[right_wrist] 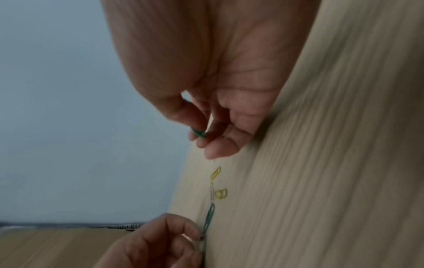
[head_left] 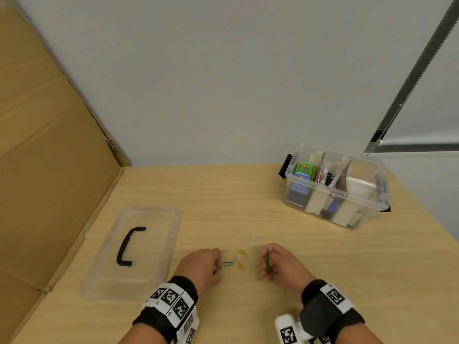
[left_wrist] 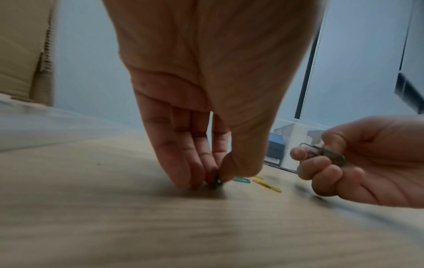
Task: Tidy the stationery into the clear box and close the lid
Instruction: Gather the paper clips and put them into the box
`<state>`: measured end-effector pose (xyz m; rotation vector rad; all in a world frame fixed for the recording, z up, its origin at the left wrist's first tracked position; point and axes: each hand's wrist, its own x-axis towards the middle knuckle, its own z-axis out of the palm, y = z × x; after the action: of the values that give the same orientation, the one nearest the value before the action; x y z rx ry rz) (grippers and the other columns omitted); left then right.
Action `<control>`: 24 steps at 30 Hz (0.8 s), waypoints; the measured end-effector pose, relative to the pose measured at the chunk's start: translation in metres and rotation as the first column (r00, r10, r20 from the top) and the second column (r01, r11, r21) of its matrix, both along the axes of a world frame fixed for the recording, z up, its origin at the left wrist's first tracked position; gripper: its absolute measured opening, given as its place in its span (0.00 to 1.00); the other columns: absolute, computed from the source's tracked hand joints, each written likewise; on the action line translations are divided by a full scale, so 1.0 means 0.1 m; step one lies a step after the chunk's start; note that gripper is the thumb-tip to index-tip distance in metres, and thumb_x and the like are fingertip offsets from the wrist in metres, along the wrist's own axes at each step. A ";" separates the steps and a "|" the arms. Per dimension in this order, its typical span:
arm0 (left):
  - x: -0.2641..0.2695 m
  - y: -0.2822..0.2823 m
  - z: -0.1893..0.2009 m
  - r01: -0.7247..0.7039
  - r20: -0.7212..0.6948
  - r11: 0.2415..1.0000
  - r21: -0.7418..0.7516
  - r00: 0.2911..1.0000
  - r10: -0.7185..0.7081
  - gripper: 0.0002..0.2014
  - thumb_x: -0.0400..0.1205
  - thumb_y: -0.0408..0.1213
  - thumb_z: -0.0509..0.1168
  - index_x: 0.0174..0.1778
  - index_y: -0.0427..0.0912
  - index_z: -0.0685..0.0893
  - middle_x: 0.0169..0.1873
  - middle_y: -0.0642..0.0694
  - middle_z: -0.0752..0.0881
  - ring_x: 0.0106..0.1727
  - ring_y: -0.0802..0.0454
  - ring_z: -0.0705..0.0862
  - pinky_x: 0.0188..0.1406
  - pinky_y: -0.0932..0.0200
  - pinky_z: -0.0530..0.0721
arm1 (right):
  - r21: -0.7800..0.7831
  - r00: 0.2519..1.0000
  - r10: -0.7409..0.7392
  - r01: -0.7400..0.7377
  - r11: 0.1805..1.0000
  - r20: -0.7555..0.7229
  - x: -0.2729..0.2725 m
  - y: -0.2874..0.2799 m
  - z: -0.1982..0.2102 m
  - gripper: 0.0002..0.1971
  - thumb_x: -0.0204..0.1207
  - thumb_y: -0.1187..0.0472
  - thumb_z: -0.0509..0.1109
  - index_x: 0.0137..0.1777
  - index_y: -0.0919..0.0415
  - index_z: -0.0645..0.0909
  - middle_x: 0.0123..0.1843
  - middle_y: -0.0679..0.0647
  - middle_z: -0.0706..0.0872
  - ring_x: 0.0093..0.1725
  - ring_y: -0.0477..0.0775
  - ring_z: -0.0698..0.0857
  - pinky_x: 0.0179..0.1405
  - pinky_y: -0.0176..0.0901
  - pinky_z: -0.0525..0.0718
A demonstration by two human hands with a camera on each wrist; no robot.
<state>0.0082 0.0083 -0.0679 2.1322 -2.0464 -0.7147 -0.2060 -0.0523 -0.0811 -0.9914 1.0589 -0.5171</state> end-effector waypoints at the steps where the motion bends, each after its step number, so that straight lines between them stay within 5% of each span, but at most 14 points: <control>1: 0.02 0.00 -0.02 0.007 -0.039 1.000 -0.006 0.999 -0.007 0.07 0.77 0.38 0.63 0.50 0.50 0.80 0.35 0.59 0.75 0.40 0.57 0.77 0.42 0.64 0.76 | 0.092 0.993 -0.044 0.034 0.995 0.111 0.03 0.02 0.04 0.13 0.75 0.76 0.48 0.43 0.65 0.74 0.33 0.60 0.76 0.31 0.55 0.77 0.32 0.44 0.79; 4: 0.09 0.01 -0.07 -0.031 -0.222 0.999 -0.028 0.975 0.024 0.05 0.78 0.36 0.63 0.45 0.51 0.79 0.35 0.58 0.76 0.35 0.62 0.74 0.36 0.71 0.73 | 0.176 0.978 -0.104 0.072 0.982 0.182 0.13 0.04 0.11 0.10 0.77 0.70 0.52 0.39 0.65 0.73 0.32 0.59 0.77 0.31 0.55 0.77 0.33 0.46 0.79; 6: 0.12 0.00 -0.09 -0.109 -0.376 0.994 -0.025 0.922 0.092 0.05 0.79 0.34 0.63 0.41 0.51 0.78 0.38 0.53 0.80 0.36 0.61 0.77 0.36 0.72 0.76 | -0.024 0.998 -0.012 0.011 1.000 -0.062 0.21 0.04 0.09 0.08 0.80 0.64 0.60 0.39 0.62 0.73 0.31 0.57 0.78 0.29 0.52 0.77 0.31 0.43 0.79; 9: 0.12 0.00 -0.06 -0.237 -0.647 0.966 0.107 0.721 0.248 0.05 0.82 0.29 0.60 0.42 0.43 0.77 0.39 0.44 0.82 0.35 0.54 0.81 0.31 0.65 0.81 | -0.342 0.797 0.104 -0.369 0.864 -0.596 0.33 0.06 0.03 0.09 0.77 0.54 0.69 0.41 0.55 0.72 0.34 0.46 0.77 0.31 0.43 0.74 0.31 0.31 0.72; 11: 0.13 -0.01 -0.05 -0.261 -0.716 0.951 0.168 0.630 0.300 0.06 0.84 0.27 0.57 0.45 0.41 0.76 0.38 0.42 0.81 0.33 0.53 0.81 0.29 0.63 0.81 | -0.358 0.660 0.111 -0.532 0.767 -0.743 0.42 0.07 0.00 0.09 0.77 0.54 0.68 0.45 0.54 0.70 0.38 0.46 0.76 0.35 0.45 0.74 0.32 0.31 0.70; 15: 0.12 -0.07 -0.06 -0.250 -0.621 0.957 0.150 0.729 0.288 0.12 0.86 0.28 0.50 0.45 0.46 0.75 0.32 0.48 0.76 0.30 0.57 0.75 0.30 0.66 0.76 | -0.348 0.526 0.060 -0.640 0.686 -0.849 0.56 0.09 -0.01 0.08 0.82 0.59 0.57 0.55 0.60 0.73 0.47 0.54 0.79 0.44 0.55 0.78 0.42 0.43 0.75; 19: 0.02 -0.13 -0.09 -0.135 -0.420 0.990 0.049 0.896 0.143 0.04 0.85 0.36 0.56 0.46 0.45 0.74 0.42 0.53 0.75 0.40 0.59 0.75 0.45 0.63 0.77 | -0.271 0.397 0.060 -0.721 0.638 -0.916 0.61 0.08 0.00 0.13 0.81 0.62 0.54 0.62 0.64 0.73 0.52 0.58 0.84 0.47 0.58 0.82 0.38 0.41 0.71; 21: -0.02 -0.13 -0.10 -0.055 -0.281 0.998 0.022 0.958 0.059 0.05 0.82 0.42 0.61 0.51 0.48 0.75 0.49 0.54 0.73 0.45 0.57 0.76 0.51 0.62 0.77 | -0.285 0.459 0.107 -0.701 0.654 -0.882 0.56 0.06 0.00 0.07 0.81 0.60 0.56 0.55 0.59 0.72 0.40 0.50 0.78 0.37 0.51 0.76 0.32 0.39 0.70; 24: -0.08 -0.16 -0.09 -0.020 -0.163 1.000 -0.021 0.986 0.016 0.09 0.81 0.43 0.63 0.55 0.46 0.76 0.50 0.54 0.72 0.45 0.56 0.74 0.49 0.64 0.72 | -0.316 0.743 0.177 -0.471 0.824 -0.646 0.39 -0.04 0.01 0.09 0.82 0.58 0.56 0.39 0.56 0.67 0.33 0.48 0.72 0.30 0.46 0.70 0.31 0.38 0.69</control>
<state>0.0006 -0.0076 -0.0773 2.0047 -1.9400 -0.8300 -0.1674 -0.0563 -0.0805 -1.8240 1.2928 -0.1400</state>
